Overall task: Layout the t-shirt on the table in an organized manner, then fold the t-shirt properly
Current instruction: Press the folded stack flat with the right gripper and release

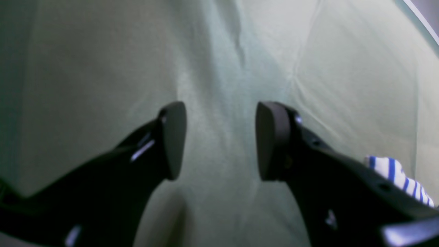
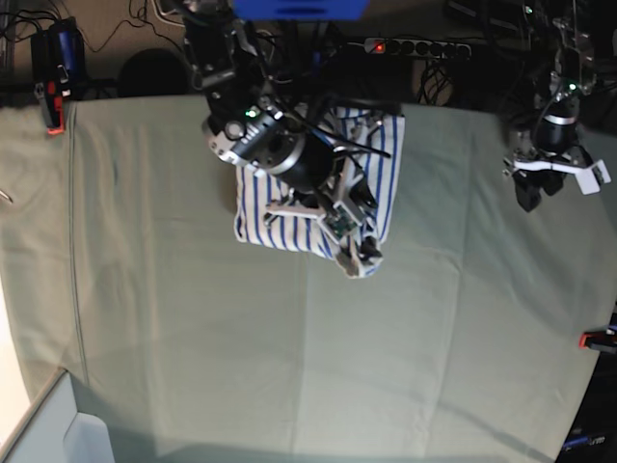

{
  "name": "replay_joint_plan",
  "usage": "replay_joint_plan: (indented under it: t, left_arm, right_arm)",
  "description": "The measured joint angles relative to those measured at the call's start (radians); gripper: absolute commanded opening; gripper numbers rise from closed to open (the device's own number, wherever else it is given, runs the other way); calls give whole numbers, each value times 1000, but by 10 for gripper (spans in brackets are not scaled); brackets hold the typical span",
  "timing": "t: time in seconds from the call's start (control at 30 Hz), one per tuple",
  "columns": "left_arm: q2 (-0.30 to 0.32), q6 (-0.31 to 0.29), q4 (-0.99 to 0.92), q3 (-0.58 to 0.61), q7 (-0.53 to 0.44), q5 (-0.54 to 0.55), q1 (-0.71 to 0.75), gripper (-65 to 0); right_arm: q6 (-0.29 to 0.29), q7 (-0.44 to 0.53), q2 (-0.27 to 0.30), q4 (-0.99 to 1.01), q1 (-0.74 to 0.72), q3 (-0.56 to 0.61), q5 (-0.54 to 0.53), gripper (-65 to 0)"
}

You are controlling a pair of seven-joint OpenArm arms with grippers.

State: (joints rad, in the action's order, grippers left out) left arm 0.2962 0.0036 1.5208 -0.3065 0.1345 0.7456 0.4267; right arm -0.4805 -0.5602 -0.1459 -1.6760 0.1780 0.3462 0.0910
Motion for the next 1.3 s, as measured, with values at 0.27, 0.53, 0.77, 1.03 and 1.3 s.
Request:
replay_joint_plan:
  t: [0.27, 0.53, 0.77, 1.03, 1.3]
  left_arm:
    - [0, -1, 16, -4, 1, 0, 22, -329]
    - [0, -1, 16, -4, 1, 0, 22, -329]
    - [-2, -1, 13, 0, 1, 0, 19, -329]
    - [-6, 0, 6, 22, -5, 0, -6, -329]
    - [-16, 0, 12, 79, 3, 0, -3, -329]
  right_arm:
    - [0, 29, 1, 119, -48, 7, -3, -650]
    - [0, 64, 1, 157, -50, 9, -5, -498]
    - [6, 67, -2, -69, 34, 30, -7, -297]
    - [6, 67, -1, -233, 143, -65, -13, -269]
    - [6, 62, 6, -203, 189, -282, -2, -282]
